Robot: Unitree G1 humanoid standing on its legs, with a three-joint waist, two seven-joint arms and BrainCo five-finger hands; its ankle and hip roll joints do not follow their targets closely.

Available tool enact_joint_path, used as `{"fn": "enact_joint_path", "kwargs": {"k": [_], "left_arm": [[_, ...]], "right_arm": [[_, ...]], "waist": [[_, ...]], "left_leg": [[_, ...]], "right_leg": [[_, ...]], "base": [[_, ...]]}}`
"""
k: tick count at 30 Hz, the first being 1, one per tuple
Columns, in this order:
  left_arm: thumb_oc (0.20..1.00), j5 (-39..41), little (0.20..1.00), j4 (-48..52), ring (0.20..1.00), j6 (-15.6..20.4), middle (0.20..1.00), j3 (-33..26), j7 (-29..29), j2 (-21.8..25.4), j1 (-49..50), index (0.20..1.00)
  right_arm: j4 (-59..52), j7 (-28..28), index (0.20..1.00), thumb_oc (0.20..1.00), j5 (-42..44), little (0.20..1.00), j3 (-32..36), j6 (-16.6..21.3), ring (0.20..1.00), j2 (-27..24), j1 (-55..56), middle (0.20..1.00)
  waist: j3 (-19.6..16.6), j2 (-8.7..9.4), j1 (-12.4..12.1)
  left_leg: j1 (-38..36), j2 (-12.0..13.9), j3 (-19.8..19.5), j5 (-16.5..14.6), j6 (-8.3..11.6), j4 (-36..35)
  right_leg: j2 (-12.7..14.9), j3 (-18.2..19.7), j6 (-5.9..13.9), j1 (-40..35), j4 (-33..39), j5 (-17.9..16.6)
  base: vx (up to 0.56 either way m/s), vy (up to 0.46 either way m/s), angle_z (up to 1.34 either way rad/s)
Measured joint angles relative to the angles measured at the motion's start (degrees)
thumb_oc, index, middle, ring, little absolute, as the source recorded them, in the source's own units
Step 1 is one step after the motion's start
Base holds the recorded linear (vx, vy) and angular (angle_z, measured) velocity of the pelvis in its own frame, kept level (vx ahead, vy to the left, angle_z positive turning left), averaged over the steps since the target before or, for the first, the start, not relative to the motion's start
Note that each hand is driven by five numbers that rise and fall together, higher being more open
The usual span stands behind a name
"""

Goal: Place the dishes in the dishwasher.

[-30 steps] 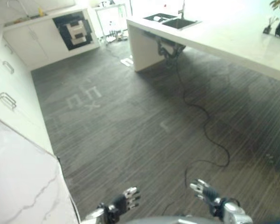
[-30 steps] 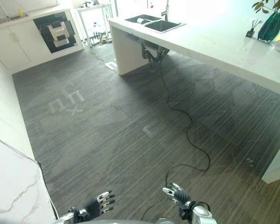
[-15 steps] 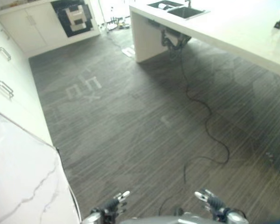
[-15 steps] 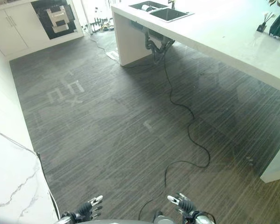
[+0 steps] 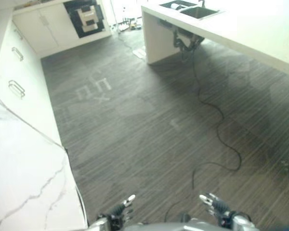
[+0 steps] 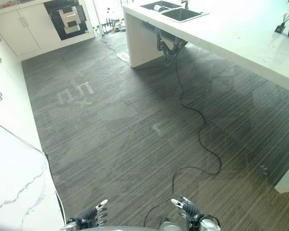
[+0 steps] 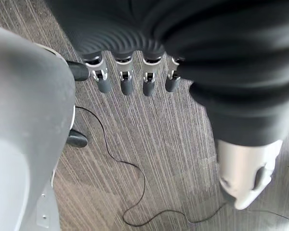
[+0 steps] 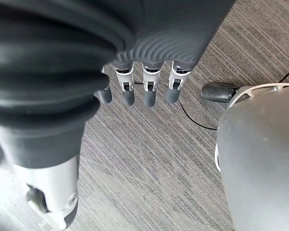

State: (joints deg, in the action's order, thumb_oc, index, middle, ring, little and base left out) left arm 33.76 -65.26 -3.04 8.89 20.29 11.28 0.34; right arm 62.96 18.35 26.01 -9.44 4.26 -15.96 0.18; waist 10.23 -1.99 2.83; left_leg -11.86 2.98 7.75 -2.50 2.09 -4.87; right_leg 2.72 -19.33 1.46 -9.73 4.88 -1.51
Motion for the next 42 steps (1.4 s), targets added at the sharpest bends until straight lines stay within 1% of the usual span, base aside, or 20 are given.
{"fn": "enact_joint_path", "kwargs": {"k": [3, 6, 8, 9, 10, 15, 18, 20, 23, 24, 25, 27, 28, 30, 32, 33, 37, 38, 39, 42], "left_arm": [[1.0, 1.34, 1.0, 0.1, 1.0, 1.31, 1.0, -0.61, 0.02, -0.3, -1.06, 1.0], [1.0, 1.42, 1.0, 1.21, 1.0, 3.75, 1.0, -2.78, 0.11, -0.86, -2.42, 1.0], [1.0, 1.58, 1.0, 2.41, 1.0, 5.04, 1.0, -2.76, 1.02, -0.83, -2.19, 1.0], [1.0, 1.58, 1.0, 2.28, 1.0, 5.52, 1.0, -2.72, 1.36, -0.89, -2.2, 1.0], [1.0, 1.58, 1.0, 2.29, 1.0, 5.68, 1.0, -2.71, 1.46, -0.91, -2.3, 1.0], [1.0, 1.55, 1.0, 2.29, 1.0, 5.28, 1.0, -4.34, 2.4, -0.53, -3.25, 1.0], [1.0, 1.22, 1.0, 2.2, 1.0, 5.27, 1.0, -4.54, 2.46, 0.27, -4.82, 1.0], [1.0, 0.96, 1.0, 2.3, 1.0, 4.84, 1.0, -4.82, 2.47, 0.91, -6.63, 1.0], [1.0, 0.95, 1.0, 2.33, 1.0, 4.57, 1.0, -1.8, 2.48, 1.9, -8.33, 1.0], [1.0, 1.05, 1.0, 2.52, 1.0, 4.57, 1.0, -0.17, 2.36, 2.47, -8.45, 1.0], [1.0, 1.06, 1.0, 3.63, 1.0, 4.47, 1.0, 0.7, 2.17, 3.31, -8.79, 1.0], [1.0, 1.15, 1.0, 4.81, 1.0, 4.74, 1.0, 1.94, 1.73, 3.87, -8.7, 1.0], [1.0, 1.11, 1.0, 5.02, 1.0, 4.64, 1.0, 2.44, 1.74, 4.31, -9.1, 1.0], [1.0, 1.08, 1.0, 5.17, 1.0, 4.49, 1.0, 2.51, 1.77, 4.09, -9.83, 1.0], [1.0, 1.07, 1.0, 5.14, 1.0, 4.38, 1.0, 3.71, 2.03, 2.08, -9.59, 1.0], [1.0, 1.05, 1.0, 2.82, 1.0, 4.5, 1.0, 4.18, 2.49, 1.75, -9.46, 1.0], [1.0, 0.94, 1.0, 1.75, 1.0, 5.3, 1.0, 4.75, 2.55, -0.24, -3.28, 1.0], [1.0, 0.92, 1.0, 1.66, 1.0, 5.24, 1.0, 4.79, 2.48, -1.03, -2.52, 1.0], [1.0, 0.85, 1.0, 1.56, 1.0, 5.03, 1.0, 4.68, 2.4, -1.23, -2.97, 1.0], [1.0, -0.54, 1.0, 1.59, 1.0, 4.95, 1.0, 4.04, 2.54, -1.43, -3.14, 1.0]], "right_arm": [[-0.63, 0.13, 1.0, 1.0, 0.1, 1.0, -0.02, 0.02, 1.0, -0.16, -0.42, 1.0], [-1.78, 0.06, 1.0, 1.0, 0.21, 1.0, -0.13, 0.34, 1.0, -0.17, -3.58, 1.0], [-1.69, 0.15, 1.0, 1.0, 0.2, 1.0, -0.16, 0.5, 1.0, -0.32, -5.14, 1.0], [-1.72, 0.28, 1.0, 1.0, 0.2, 1.0, -0.26, 0.63, 1.0, -0.23, -5.69, 1.0], [-1.69, 0.34, 1.0, 1.0, 0.2, 1.0, -0.42, 0.62, 1.0, -0.28, -5.31, 1.0], [-1.61, 0.7, 1.0, 1.0, 1.17, 1.0, -2.49, 0.41, 1.0, -2.0, -3.57, 1.0], [-0.44, 0.46, 1.0, 1.0, 1.2, 1.0, -2.19, 0.51, 1.0, -0.73, -5.08, 1.0], [-0.77, 0.68, 1.0, 1.0, 1.48, 1.0, 0.49, 0.48, 1.0, 1.33, -5.04, 1.0], [-4.12, 0.43, 1.0, 1.0, 2.26, 1.0, 1.13, 0.53, 1.0, 2.21, -5.0, 1.0], [-6.97, -0.13, 1.0, 1.0, 2.25, 1.0, 0.88, 0.51, 1.0, 2.29, -4.88, 1.0], [-8.61, -0.28, 1.0, 1.0, 2.25, 1.0, 0.49, 0.45, 1.0, 2.65, -4.89, 1.0], [-9.26, -0.56, 1.0, 1.0, 2.26, 1.0, -1.55, 0.37, 1.0, 2.36, -5.15, 1.0], [-9.54, -0.67, 1.0, 1.0, 2.31, 1.0, -1.86, 0.45, 1.0, 2.3, -5.15, 1.0], [-9.48, -0.73, 1.0, 1.0, 2.5, 1.0, -1.69, 0.51, 1.0, 1.43, -4.82, 1.0], [-9.43, -0.62, 1.0, 1.0, 4.29, 1.0, -1.67, 0.59, 1.0, -1.53, -3.67, 1.0], [-8.68, -0.43, 1.0, 1.0, 4.43, 1.0, -0.99, 1.24, 1.0, -1.78, -3.83, 1.0], [-6.76, -0.51, 1.0, 1.0, 4.42, 1.0, -0.99, 1.04, 1.0, -0.85, 0.49, 1.0], [-6.77, -0.6, 1.0, 1.0, 4.47, 1.0, -0.93, 0.97, 1.0, -0.7, 1.41, 1.0], [-6.64, -0.84, 1.0, 1.0, 4.49, 1.0, -0.96, 0.94, 1.0, -0.76, 0.61, 1.0], [-7.49, -1.44, 1.0, 1.0, 4.56, 1.0, -0.94, 1.5, 1.0, -1.25, -2.92, 1.0]], "waist": [[0.49, -0.63, 0.23], [3.4, 0.82, -0.4], [4.43, -0.39, -0.78], [5.16, -1.8, -0.6], [5.27, -1.84, -0.6], [6.31, -0.51, -0.49], [8.56, 3.32, -1.71], [9.54, 5.71, -2.39], [8.6, 3.77, -3.12], [8.33, 2.79, -2.99], [8.01, 2.21, -2.96], [7.15, 0.62, -2.92], [7.08, 0.27, -2.03], [7.02, 0.38, -0.34], [6.99, 0.66, 0.83], [7.03, 1.43, 3.16], [4.3, 1.15, 5.24], [2.97, 0.52, 5.34], [2.97, 0.07, 5.06], [2.26, -1.41, 4.69]], "left_leg": [[4.39, 0.33, -1.38, 0.12, 0.91, 5.99], [20.72, 1.17, 0.61, 0.17, 2.67, 32.32], [22.56, 3.69, 1.51, 1.53, 3.96, 22.55], [21.78, 6.59, 0.65, 5.12, 5.63, 10.44], [21.89, 7.6, 0.41, 6.93, 6.26, 6.8], [21.26, 9.44, 2.78, 8.67, 6.01, 4.39], [16.6, 3.92, 4.43, 13.11, -0.02, 3.33], [16.01, 1.06, 5.53, 10.22, -2.48, 7.52], [13.89, -1.12, 6.84, 3.44, -5.68, 11.63], [12.38, -2.32, 7.15, 2.72, -7.38, 10.51], [11.01, -3.54, 7.22, 1.79, -8.93, 9.55], [7.67, -4.13, 6.2, 1.23, -9.71, 6.0], [6.46, -4.06, 4.85, 1.23, -9.41, 4.51], [5.47, -4.84, 2.52, 0.67, -8.41, 3.8], [2.74, -7.04, 0.82, -1.8, -6.68, 3.35], [1.41, -8.48, -1.91, -4.14, -7.57, 4.15], [-4.59, -7.42, -5.1, -12.55, -8.07, 8.32], [-5.98, -6.14, -7.11, -14.41, -7.21, 9.88], [-6.13, -4.77, -7.31, -14.38, -6.21, 14.13], [-5.94, -2.09, -6.99, -11.0, -0.49, 21.33]], "right_leg": [[-0.63, 0.65, -0.44, 1.39, -1.14, 2.3], [0.58, 3.57, -4.29, 2.05, -1.6, 2.84], [-0.74, 3.5, -4.12, 1.29, -1.67, 3.44], [-3.25, 3.58, -4.98, -0.6, -1.43, 4.15], [-4.16, 3.65, -5.18, -1.5, -1.19, 4.69], [-4.3, 4.9, -2.2, -5.27, -5.03, 9.11], [1.1, 7.02, 1.45, -7.66, -6.2, 11.54], [4.32, 6.58, 2.59, -8.86, -8.23, 10.76], [9.28, 6.12, 2.95, -1.12, -28.85, 7.61], [12.96, 5.85, 5.35, 4.85, -40.77, 3.44], [14.95, 5.99, 5.84, 10.99, -51.13, 3.8], [10.14, 6.54, 5.34, 17.91, -53.63, 10.54], [4.66, 7.05, 3.83, 19.85, -47.21, 13.69], [0.16, 6.37, 0.91, 22.16, -34.26, 14.45], [0.35, 6.46, 1.01, 27.33, -15.51, 9.33], [2.17, 9.22, 4.38, 29.71, -10.95, 4.63], [3.52, 10.48, 4.9, 30.68, -19.08, 1.23], [2.31, 9.9, 2.95, 27.86, -20.3, 0.63], [0.71, 9.83, -3.26, 25.47, -20.6, -1.62], [-2.73, 8.87, -6.08, 20.43, -21.35, 3.85]], "base": [[-0.05, -0.06, 0.38], [0.18, 0.056, 0.31], [0.33, 0.138, -0.03], [0.49, 0.202, -0.12], [0.53, 0.242, -0.21], [0.41, 0.297, -0.2], [0.38, 0.319, -0.32], [0.33, 0.419, -0.01], [0.26, 0.384, -0.05], [0.22, 0.191, 0.02], [0.25, 0.104, 0.01], [0.24, -0.003, 0.18], [0.21, -0.048, 0.51], [0.26, -0.065, 0.8], [0.55, -0.135, 0.71], [0.65, -0.194, 0.72], [0.41, -0.204, 0.47], [0.36, -0.178, 0.95], [0.36, -0.159, 0.72], [0.38, -0.201, 0.01]]}}
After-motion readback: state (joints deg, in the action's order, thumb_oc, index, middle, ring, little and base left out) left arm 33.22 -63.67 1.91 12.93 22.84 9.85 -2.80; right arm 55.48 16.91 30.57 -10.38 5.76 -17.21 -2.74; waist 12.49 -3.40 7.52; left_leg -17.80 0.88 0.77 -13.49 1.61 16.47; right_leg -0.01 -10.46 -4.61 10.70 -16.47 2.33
